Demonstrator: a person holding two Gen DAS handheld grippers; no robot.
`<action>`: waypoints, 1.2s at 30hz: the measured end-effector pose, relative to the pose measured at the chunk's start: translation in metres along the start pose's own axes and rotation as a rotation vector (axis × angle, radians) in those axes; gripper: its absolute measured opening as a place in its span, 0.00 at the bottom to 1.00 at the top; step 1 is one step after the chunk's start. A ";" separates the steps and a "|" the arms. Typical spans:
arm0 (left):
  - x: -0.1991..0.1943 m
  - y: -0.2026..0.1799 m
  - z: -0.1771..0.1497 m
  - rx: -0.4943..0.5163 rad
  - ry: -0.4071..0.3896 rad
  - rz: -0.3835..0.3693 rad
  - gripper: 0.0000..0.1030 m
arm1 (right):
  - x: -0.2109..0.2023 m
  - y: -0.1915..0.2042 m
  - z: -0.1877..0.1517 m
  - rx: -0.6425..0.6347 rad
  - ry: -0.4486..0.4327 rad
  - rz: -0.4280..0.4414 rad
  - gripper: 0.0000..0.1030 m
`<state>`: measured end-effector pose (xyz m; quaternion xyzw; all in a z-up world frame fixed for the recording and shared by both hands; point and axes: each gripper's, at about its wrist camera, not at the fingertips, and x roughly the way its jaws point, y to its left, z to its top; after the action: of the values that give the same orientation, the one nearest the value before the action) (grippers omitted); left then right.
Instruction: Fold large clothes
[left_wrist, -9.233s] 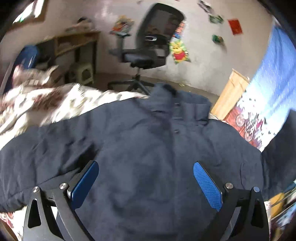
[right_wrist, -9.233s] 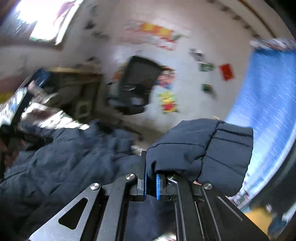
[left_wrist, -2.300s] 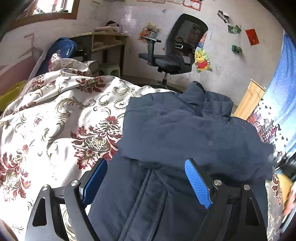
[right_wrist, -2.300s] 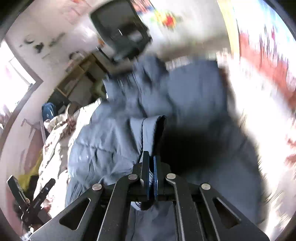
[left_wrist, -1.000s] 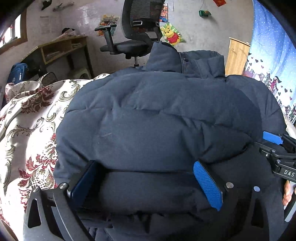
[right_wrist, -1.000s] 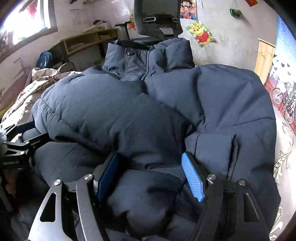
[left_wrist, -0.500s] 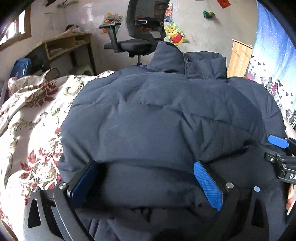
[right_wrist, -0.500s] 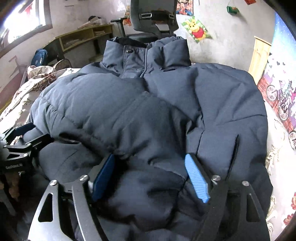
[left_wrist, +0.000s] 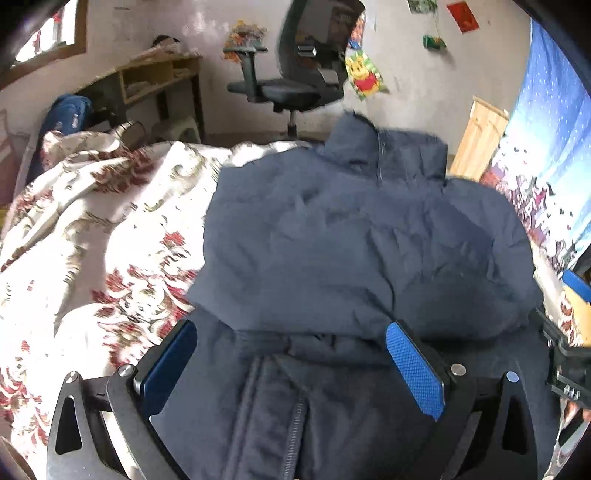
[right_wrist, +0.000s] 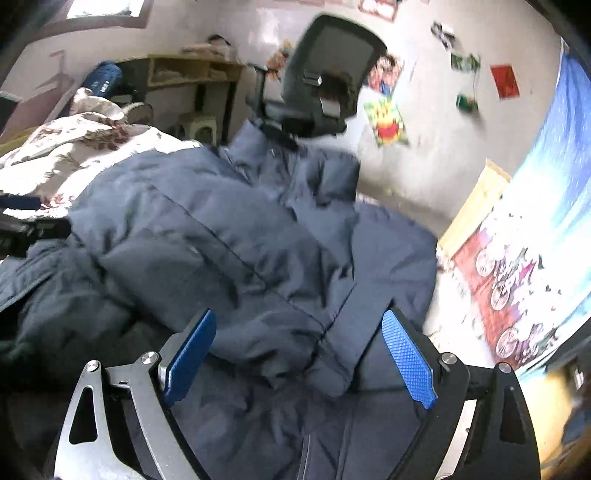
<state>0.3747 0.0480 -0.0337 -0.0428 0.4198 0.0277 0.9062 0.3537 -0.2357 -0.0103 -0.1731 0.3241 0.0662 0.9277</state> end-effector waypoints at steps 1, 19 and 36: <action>-0.007 0.003 0.004 -0.009 -0.019 -0.004 1.00 | -0.005 0.001 0.003 -0.002 -0.013 -0.005 0.86; -0.091 0.027 0.098 0.107 -0.238 -0.033 1.00 | -0.089 -0.028 0.088 0.138 -0.150 -0.086 0.86; -0.028 0.013 0.211 0.092 -0.181 -0.100 1.00 | -0.008 -0.108 0.203 0.292 0.110 -0.015 0.87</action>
<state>0.5151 0.0816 0.1227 -0.0194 0.3342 -0.0331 0.9417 0.4906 -0.2628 0.1725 -0.0423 0.3792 0.0018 0.9243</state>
